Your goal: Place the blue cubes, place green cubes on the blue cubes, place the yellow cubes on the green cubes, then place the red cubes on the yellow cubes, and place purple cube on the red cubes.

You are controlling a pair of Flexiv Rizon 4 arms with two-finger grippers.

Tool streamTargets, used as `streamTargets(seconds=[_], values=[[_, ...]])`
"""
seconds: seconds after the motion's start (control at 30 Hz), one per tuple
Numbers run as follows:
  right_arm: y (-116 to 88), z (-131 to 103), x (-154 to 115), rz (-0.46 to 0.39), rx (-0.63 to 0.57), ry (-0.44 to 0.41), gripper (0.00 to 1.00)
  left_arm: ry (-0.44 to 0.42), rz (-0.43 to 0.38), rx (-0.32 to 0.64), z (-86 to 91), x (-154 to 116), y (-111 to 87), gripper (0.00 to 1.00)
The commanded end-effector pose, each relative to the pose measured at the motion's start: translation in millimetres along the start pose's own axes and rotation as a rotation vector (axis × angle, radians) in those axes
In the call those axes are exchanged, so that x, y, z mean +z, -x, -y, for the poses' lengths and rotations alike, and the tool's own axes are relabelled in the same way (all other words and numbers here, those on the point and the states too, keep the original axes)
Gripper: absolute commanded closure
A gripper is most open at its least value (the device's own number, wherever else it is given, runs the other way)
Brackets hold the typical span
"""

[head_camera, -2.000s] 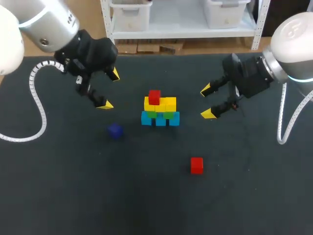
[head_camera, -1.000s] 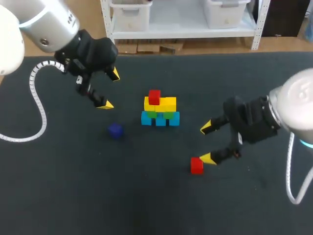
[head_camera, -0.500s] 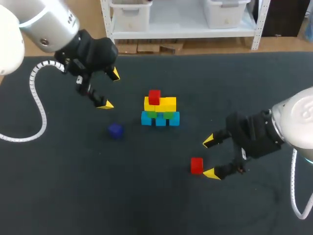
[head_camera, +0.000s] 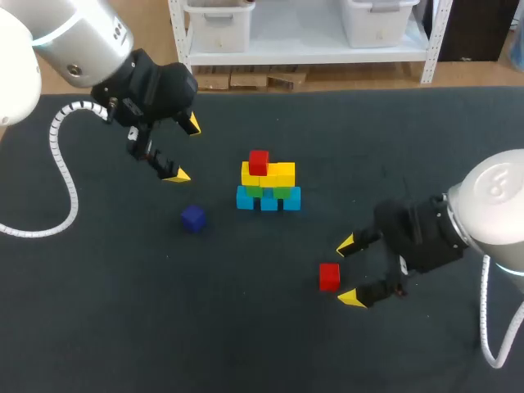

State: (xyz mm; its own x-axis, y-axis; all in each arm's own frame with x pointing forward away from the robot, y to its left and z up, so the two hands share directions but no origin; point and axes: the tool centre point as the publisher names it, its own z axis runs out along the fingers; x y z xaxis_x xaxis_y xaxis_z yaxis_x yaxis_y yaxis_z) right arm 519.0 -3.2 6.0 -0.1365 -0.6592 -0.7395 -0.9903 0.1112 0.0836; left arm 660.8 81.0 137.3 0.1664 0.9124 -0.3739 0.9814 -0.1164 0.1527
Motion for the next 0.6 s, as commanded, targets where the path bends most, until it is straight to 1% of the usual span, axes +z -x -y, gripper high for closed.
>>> streamTargets(seconds=[0.03, 0.13, 0.17, 0.2, 0.23, 0.4, 0.5, 0.6], values=[[-1.7, 3.5, 10.1, 0.012, -0.001, 0.007, 0.32, 0.002, 0.005, 0.003, 0.7, 0.0, -1.7, 0.00], [-1.6, 3.2, 12.6, 0.013, -0.002, 0.010, 0.31, 0.002, 0.005, 0.003, 0.7, 0.0, -1.7, 0.00], [-1.5, 3.3, 13.1, 0.013, -0.002, 0.011, 0.35, 0.002, 0.005, 0.003, 0.7, 0.0, -1.7, 0.00], [-1.4, 3.4, 13.5, 0.013, -0.003, 0.012, 0.46, 0.002, 0.005, 0.003, 0.7, 0.0, -1.7, 0.00], [-1.3, 3.8, 13.9, 0.013, -0.004, 0.012, 0.51, 0.002, 0.005, 0.003, 0.7, 0.0, -1.7, 0.00], [-1.2, 5.4, 17.8, 0.012, -0.005, 0.018, 0.52, 0.002, 0.005, 0.003, 0.7, 0.0, -1.7, 0.00], [-0.8, 5.6, 19.1, 0.011, -0.007, 0.022, 0.56, 0.002, 0.005, 0.003, 0.7, 0.0, -1.7, 0.00], [-0.6, 6.0, 19.7, 0.010, -0.007, 0.024, 0.75, 0.002, 0.005, 0.003, 0.7, 0.0, -1.7, 0.00]])
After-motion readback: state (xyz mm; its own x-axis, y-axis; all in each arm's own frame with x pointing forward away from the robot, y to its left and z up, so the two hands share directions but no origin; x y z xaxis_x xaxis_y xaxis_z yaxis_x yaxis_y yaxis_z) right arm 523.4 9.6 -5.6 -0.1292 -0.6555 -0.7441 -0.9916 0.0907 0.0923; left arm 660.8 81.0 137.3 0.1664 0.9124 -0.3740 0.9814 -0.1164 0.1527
